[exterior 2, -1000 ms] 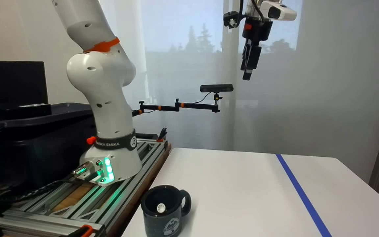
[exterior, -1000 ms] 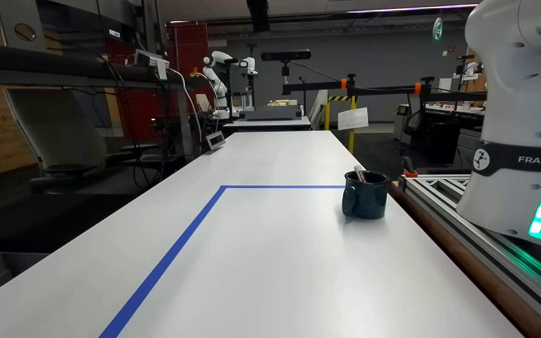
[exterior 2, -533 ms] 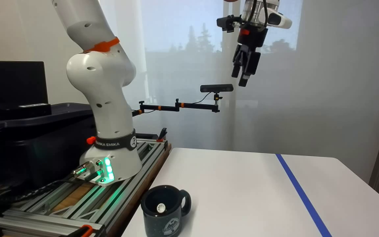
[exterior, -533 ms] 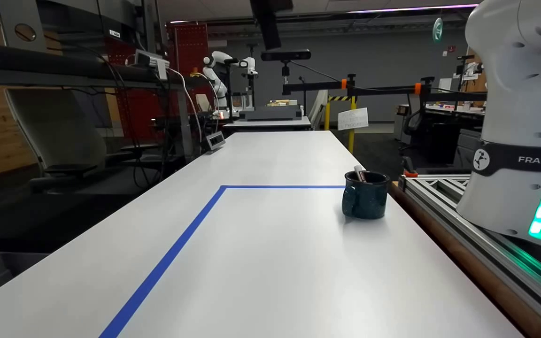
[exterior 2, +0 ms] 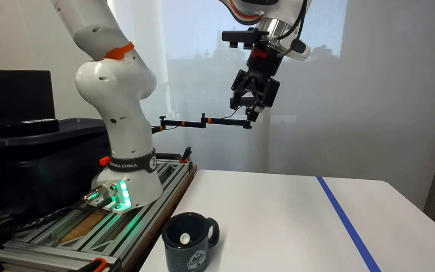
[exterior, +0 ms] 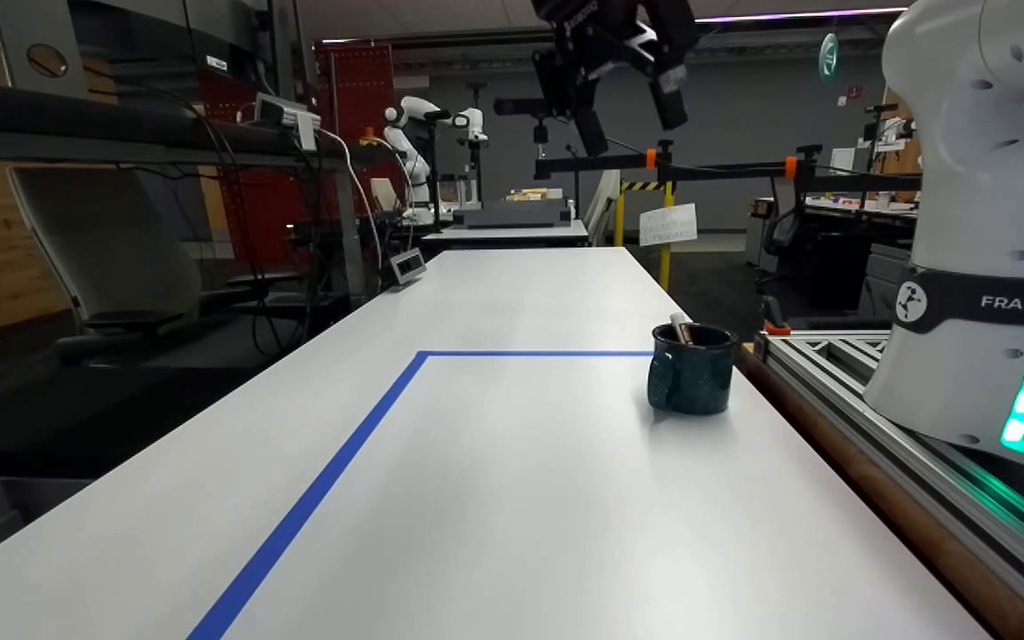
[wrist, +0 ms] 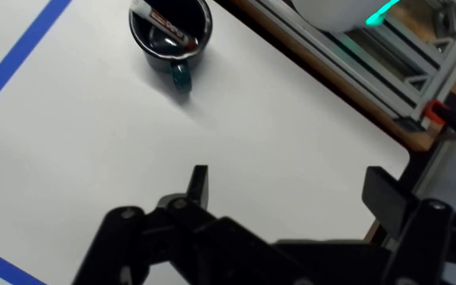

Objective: Take the marker out of the mug.

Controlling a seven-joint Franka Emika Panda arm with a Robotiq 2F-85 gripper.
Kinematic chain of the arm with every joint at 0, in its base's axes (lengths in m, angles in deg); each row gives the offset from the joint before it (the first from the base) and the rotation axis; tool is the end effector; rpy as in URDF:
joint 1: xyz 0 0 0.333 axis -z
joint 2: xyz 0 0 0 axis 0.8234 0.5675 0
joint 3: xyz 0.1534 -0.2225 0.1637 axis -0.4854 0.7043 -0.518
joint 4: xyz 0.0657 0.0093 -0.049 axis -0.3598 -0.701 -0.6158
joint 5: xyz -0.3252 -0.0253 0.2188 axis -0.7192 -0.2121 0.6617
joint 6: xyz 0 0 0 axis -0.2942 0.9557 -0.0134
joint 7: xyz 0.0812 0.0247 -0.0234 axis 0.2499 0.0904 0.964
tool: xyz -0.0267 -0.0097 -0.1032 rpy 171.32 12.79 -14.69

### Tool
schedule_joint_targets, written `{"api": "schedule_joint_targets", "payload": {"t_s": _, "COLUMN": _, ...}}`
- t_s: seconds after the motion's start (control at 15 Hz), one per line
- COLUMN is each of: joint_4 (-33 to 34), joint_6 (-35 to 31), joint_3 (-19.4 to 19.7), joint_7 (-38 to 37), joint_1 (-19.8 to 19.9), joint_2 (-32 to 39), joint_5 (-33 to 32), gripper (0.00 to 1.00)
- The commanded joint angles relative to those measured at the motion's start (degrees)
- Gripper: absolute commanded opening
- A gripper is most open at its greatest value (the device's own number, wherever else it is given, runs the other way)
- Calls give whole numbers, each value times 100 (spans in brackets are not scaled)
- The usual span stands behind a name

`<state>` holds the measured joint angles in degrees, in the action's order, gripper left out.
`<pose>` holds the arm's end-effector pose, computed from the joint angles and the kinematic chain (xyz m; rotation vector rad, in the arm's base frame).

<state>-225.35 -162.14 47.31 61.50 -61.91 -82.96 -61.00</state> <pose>0.3636 0.0255 0.4067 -2.9080 -0.9948 0.5859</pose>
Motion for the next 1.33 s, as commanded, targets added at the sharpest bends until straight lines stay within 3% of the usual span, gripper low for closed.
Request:
{"api": "schedule_joint_targets", "payload": {"t_s": 0.0, "joint_4": -567, "joint_6": -61, "joint_3": 53, "joint_7": 632, "joint_1": 26, "joint_2": -352, "joint_5": -952, "gripper": 100}}
{"api": "schedule_joint_targets", "payload": {"t_s": 0.2, "joint_4": -1022, "joint_6": -497, "joint_3": 106, "joint_7": 937, "joint_1": 44, "joint_2": -369, "joint_5": -1647, "gripper": 100}}
{"api": "schedule_joint_targets", "payload": {"t_s": 0.53, "joint_4": -1650, "joint_6": -1427, "joint_3": 336, "joint_7": 1147, "joint_1": 187, "joint_2": -292, "joint_5": -2140, "gripper": 100}}
{"api": "schedule_joint_targets", "payload": {"t_s": 0.6, "joint_4": -1353, "joint_6": -1410, "joint_3": 378, "joint_7": 1148, "joint_1": 212, "joint_2": 10, "joint_5": -1991, "gripper": 100}}
{"api": "schedule_joint_targets", "payload": {"t_s": 0.93, "joint_4": -1423, "joint_6": -1277, "joint_3": 244, "joint_7": 1013, "joint_1": 194, "joint_2": -27, "joint_5": -1915, "gripper": 100}}
{"api": "schedule_joint_targets", "payload": {"t_s": 1.27, "joint_4": -1423, "joint_6": -1315, "joint_3": 238, "joint_7": 1627, "joint_1": 224, "joint_2": 139, "joint_5": -2363, "gripper": 100}}
